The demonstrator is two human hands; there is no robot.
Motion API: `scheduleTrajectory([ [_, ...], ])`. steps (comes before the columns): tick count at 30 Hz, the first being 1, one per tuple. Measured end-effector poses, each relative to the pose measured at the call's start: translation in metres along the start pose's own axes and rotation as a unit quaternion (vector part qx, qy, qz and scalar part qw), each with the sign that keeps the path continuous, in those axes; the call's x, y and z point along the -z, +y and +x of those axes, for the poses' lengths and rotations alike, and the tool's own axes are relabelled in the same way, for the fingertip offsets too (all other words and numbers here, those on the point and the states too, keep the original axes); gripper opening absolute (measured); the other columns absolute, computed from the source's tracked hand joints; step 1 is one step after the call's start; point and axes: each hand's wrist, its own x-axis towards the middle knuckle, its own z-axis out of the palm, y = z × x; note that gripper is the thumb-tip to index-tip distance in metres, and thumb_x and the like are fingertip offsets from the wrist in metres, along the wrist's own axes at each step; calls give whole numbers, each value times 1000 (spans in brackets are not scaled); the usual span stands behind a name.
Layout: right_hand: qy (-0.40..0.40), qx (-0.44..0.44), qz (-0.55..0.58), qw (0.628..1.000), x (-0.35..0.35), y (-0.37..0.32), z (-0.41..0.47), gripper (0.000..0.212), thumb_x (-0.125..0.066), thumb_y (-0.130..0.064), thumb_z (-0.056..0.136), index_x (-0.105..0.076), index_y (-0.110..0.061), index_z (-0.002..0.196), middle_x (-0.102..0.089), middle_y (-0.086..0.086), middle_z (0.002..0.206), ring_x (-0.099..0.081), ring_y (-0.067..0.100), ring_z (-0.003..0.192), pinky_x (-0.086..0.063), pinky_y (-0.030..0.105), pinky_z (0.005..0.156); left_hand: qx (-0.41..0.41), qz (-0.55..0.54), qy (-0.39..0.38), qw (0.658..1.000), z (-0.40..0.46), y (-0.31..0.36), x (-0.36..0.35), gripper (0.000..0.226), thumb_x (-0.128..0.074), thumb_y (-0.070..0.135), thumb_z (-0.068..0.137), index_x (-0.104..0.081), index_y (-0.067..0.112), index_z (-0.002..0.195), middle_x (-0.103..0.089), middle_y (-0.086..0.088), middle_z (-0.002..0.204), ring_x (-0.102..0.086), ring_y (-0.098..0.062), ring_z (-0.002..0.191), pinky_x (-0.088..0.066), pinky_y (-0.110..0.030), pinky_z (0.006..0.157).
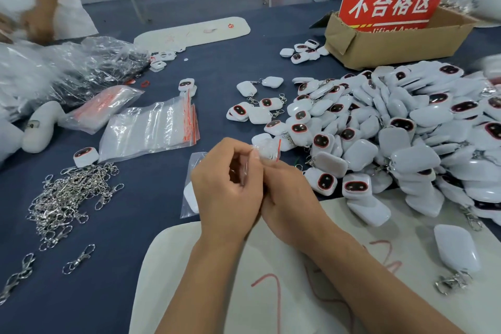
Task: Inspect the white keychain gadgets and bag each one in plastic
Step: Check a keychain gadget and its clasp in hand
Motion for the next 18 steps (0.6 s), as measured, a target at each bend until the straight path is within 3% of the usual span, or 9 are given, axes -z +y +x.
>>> scheduleTrajectory([
  [2,16,-16,4,1000,0,1,1,43,-51,15,78,-71,-18,98,-67,-14,92,-61,8,85,-45,18,77,35,9,-16,999,1,-3,-1,10,-64,19,91,-64,21,81,-63,11,71,-61,-14,71,-47,-21,64],
  [6,53,-40,-8,998,3,1,1,33,-45,13,72,-62,-13,82,-54,-18,79,-51,1,76,-39,18,70,94,48,-46,993,1,-7,-2,13,-62,26,91,-62,26,78,-64,13,74,-62,-9,73,-47,-22,65],
  [9,117,-47,-35,991,3,0,0,38,-51,15,72,-75,-4,95,-75,2,96,-68,20,91,-53,31,82,97,90,-52,990,2,-8,-2,16,-64,23,93,-60,26,77,-63,11,69,-61,-12,71,-47,-28,65],
  [11,187,-64,-57,979,4,0,-2,40,-54,14,71,-77,-5,97,-78,3,104,-72,18,98,-55,28,88,106,127,-50,985,3,-10,-1,17,-65,20,92,-60,25,77,-62,10,69,-60,-11,69,-49,-33,65],
  [15,245,-104,-98,959,10,5,-3,30,-58,11,79,-75,-9,93,-76,0,92,-69,20,85,-55,37,77,127,181,-24,975,7,-17,6,15,-63,15,90,-59,22,77,-62,9,70,-59,-14,70,-44,-26,62],
  [18,234,-137,-183,945,13,7,-3,25,-63,8,81,-75,-11,94,-73,0,92,-60,29,93,-48,38,78,142,185,-2,972,10,-21,13,11,-63,13,88,-61,20,79,-63,9,72,-60,-17,72,-44,-31,65],
])
